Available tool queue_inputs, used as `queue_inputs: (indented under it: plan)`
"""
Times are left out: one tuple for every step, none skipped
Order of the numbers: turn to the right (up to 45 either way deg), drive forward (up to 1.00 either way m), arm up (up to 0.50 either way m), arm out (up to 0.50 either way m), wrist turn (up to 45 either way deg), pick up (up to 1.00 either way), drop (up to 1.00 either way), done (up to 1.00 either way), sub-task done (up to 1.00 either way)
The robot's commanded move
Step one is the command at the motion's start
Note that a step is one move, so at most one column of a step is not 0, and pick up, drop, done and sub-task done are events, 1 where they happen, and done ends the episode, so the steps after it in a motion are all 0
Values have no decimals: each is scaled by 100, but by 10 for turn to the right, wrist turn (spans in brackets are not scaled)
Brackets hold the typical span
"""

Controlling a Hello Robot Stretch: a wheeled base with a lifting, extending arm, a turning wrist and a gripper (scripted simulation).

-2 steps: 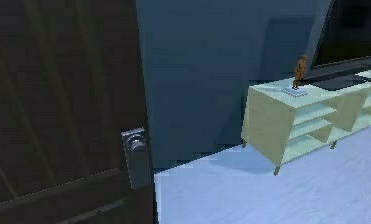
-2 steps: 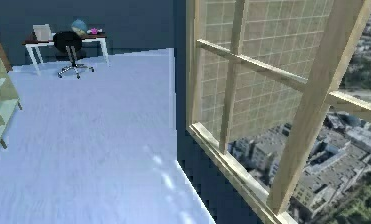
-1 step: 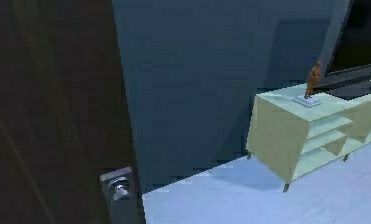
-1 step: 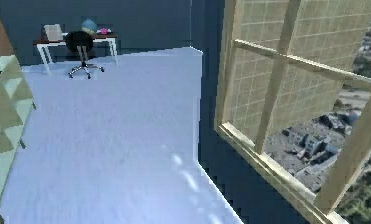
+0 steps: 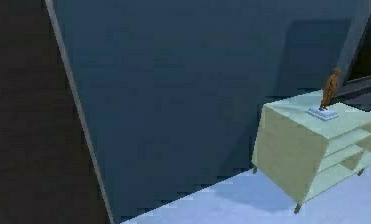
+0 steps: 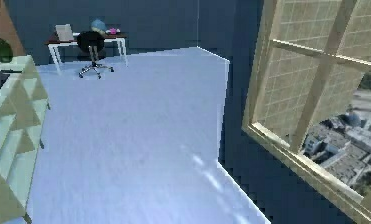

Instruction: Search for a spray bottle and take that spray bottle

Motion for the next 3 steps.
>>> queue_inputs:
  plan:
    - [450, 0, 0, 0, 0, 0, 0, 0, 0]
    - [450, 0, 0, 0, 0, 0, 0, 0, 0]
    - [0, 40, 0, 0, 0, 0, 0, 0, 0]
